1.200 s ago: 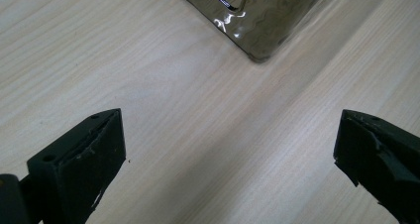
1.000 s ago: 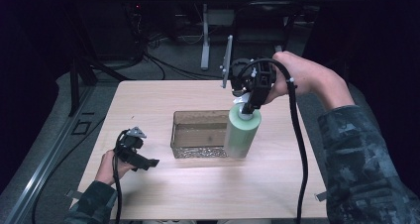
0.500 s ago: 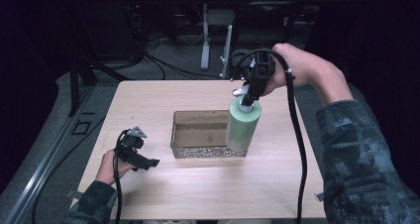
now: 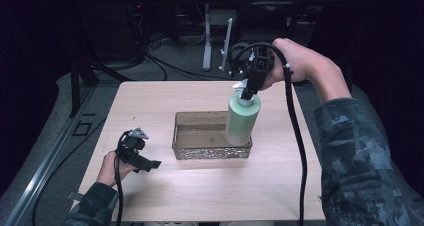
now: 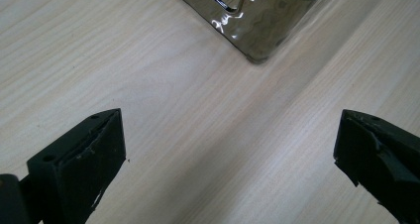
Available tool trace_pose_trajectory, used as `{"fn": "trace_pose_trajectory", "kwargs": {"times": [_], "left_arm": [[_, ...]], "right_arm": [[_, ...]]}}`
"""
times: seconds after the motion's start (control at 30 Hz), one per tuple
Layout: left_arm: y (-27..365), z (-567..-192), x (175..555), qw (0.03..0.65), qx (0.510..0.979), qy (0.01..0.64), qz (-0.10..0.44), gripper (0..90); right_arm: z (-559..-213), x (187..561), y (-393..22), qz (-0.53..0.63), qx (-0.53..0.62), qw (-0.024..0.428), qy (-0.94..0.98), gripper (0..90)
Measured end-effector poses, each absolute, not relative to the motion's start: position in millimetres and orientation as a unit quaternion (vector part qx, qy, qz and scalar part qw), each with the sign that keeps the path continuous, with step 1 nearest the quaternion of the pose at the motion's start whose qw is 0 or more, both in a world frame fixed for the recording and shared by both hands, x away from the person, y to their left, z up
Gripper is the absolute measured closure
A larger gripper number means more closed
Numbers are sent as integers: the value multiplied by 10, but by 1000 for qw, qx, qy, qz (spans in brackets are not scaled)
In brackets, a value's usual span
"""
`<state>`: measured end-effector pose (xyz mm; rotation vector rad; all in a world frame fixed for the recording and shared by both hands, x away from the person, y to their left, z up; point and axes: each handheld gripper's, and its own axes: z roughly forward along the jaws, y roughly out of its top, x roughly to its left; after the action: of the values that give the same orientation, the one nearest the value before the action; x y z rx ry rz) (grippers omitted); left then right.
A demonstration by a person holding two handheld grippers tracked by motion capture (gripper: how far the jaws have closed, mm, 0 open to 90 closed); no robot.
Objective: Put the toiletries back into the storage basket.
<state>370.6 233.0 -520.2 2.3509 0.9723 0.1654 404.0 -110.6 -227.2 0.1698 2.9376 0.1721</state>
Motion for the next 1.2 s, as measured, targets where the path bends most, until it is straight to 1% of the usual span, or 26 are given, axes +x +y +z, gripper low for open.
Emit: {"fn": "trace_pose_trajectory", "kwargs": {"times": [0.4,1.2], "left_arm": [[2329,-5203,3710,292,882,365,62,0],[2325,-5206,3709,293,882,365,62,0]], "right_arm": [[-2321,4123,-1076,52,69,104,991,629],[-2559,4297,-1051,61,93,109,988,629]]}}
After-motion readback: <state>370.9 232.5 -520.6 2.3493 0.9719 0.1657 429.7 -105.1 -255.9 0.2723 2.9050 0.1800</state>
